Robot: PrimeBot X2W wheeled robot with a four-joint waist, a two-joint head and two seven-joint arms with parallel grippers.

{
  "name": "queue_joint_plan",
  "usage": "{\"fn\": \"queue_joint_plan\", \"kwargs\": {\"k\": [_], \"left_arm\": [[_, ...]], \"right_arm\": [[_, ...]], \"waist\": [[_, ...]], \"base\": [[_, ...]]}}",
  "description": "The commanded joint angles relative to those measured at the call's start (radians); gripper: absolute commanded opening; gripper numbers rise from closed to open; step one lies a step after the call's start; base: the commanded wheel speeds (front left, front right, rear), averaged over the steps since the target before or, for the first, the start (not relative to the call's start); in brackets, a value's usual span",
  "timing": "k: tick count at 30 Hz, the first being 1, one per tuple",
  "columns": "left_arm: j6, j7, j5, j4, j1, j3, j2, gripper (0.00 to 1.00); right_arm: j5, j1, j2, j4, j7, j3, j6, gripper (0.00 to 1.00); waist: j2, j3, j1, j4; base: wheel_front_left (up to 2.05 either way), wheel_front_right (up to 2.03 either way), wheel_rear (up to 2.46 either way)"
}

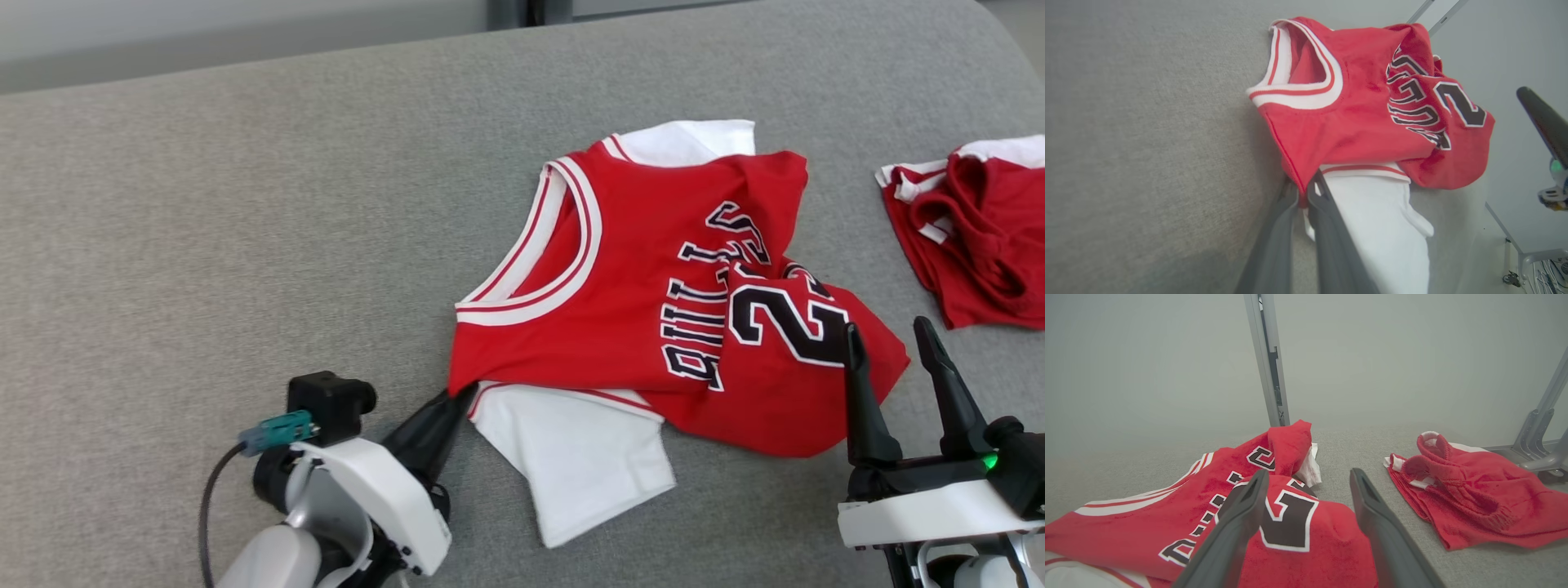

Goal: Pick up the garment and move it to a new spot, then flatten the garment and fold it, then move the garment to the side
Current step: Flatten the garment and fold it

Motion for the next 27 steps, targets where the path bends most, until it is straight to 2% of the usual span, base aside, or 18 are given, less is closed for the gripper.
{"fn": "queue_joint_plan", "kwargs": {"k": [1, 5, 17, 21, 24, 25, 26, 27], "left_arm": [[0.02, -0.01, 0.001, -0.03, 0.02, 0.021, 0.019, 0.0], [0.066, -0.017, 0.008, -0.091, 0.058, 0.062, 0.051, 0.0], [0.186, 0.032, 0.008, -0.263, 0.177, 0.206, 0.196, 0.0], [0.206, 0.034, 0.001, -0.288, 0.191, 0.231, 0.21, 0.0], [0.208, 0.032, -0.008, -0.261, 0.193, 0.226, 0.195, 0.0], [0.211, 0.031, -0.011, -0.244, 0.192, 0.22, 0.185, 0.45], [0.214, 0.029, -0.005, -0.227, 0.191, 0.214, 0.184, 1.0], [0.217, 0.019, -0.003, -0.21, 0.189, 0.216, 0.177, 1.0]], "right_arm": [[-0.008, -0.002, -0.003, -0.002, 0.003, -0.006, 0.0, 1.0], [-0.013, 0.013, -0.002, -0.007, 0.012, -0.019, 0.0, 1.0], [-0.024, 0.017, -0.02, -0.026, 0.049, -0.078, 0.0, 1.0], [-0.026, 0.014, -0.022, -0.026, 0.055, -0.086, 0.0, 1.0], [-0.023, 0.01, -0.024, -0.019, 0.059, -0.088, 0.0, 1.0], [-0.02, 0.01, -0.023, -0.017, 0.059, -0.088, 0.0, 1.0], [-0.019, 0.011, -0.023, -0.015, 0.057, -0.089, 0.0, 1.0], [-0.018, 0.012, -0.022, -0.014, 0.057, -0.088, 0.0, 1.0]], "waist": [[0.0, -0.019, 0.0, 0.022], [0.0, -0.04, 0.0, 0.052], [0.0, -0.065, 0.0, 0.127], [0.0, -0.064, 0.0, 0.132], [0.0, -0.063, 0.0, 0.128], [0.0, -0.065, 0.0, 0.125], [0.0, -0.068, 0.0, 0.123], [0.0, -0.071, 0.0, 0.12]], "base": [[0.0, 0.0, 0.0], [0.0, 0.0, 0.0], [0.0, 0.0, 0.0], [0.0, 0.0, 0.0], [0.0, 0.0, 0.0], [0.0, 0.0, 0.0], [0.0, 0.0, 0.0], [0.0, 0.0, 0.0]]}}
